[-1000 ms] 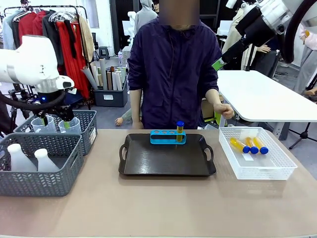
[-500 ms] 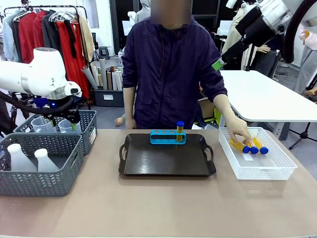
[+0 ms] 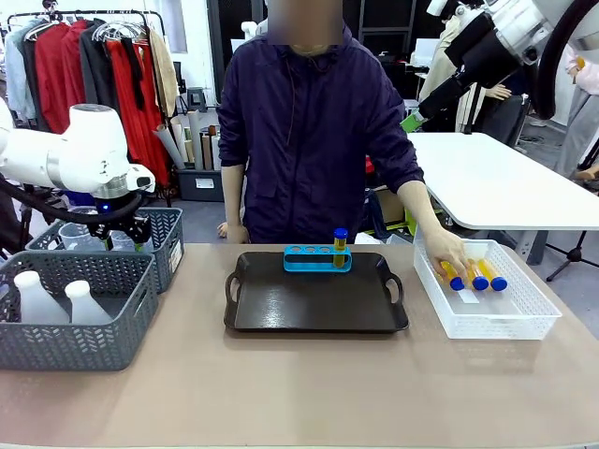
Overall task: Prepare the laboratory tools.
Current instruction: Pick up one Large Measuring Cup and place it on the Handle tray.
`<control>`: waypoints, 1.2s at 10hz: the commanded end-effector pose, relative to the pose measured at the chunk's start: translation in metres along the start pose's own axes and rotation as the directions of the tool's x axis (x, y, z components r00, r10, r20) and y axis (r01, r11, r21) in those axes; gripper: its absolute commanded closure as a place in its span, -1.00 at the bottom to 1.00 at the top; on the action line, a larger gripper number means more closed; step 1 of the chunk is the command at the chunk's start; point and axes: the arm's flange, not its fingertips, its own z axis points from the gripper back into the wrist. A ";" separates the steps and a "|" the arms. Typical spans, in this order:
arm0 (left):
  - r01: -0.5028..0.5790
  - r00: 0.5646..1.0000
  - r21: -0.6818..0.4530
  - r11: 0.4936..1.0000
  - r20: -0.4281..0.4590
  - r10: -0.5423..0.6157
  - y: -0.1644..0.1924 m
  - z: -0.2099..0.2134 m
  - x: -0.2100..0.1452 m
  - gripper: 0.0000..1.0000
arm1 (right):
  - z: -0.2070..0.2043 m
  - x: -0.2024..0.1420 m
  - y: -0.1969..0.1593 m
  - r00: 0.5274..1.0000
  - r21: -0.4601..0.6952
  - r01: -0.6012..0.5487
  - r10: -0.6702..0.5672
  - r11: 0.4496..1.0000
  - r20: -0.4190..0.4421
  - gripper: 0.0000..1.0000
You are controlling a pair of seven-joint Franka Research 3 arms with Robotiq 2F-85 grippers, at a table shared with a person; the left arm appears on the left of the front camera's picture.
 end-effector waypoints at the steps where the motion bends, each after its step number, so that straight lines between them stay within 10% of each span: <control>1: -0.018 1.000 0.000 1.000 0.012 0.018 0.002 -0.001 -0.001 0.40 | 0.001 0.000 0.000 1.000 0.001 -0.001 0.001 1.000 0.003 -1.00; 3: -0.020 1.000 -0.003 1.000 0.009 0.020 0.003 -0.002 0.000 1.00 | 0.001 0.000 0.000 1.000 0.001 -0.001 0.001 1.000 0.003 -1.00; 12: 0.065 0.998 -0.037 0.997 0.027 -0.064 0.012 0.104 -0.026 1.00 | 0.001 0.000 0.000 1.000 0.001 -0.001 0.001 1.000 0.003 -1.00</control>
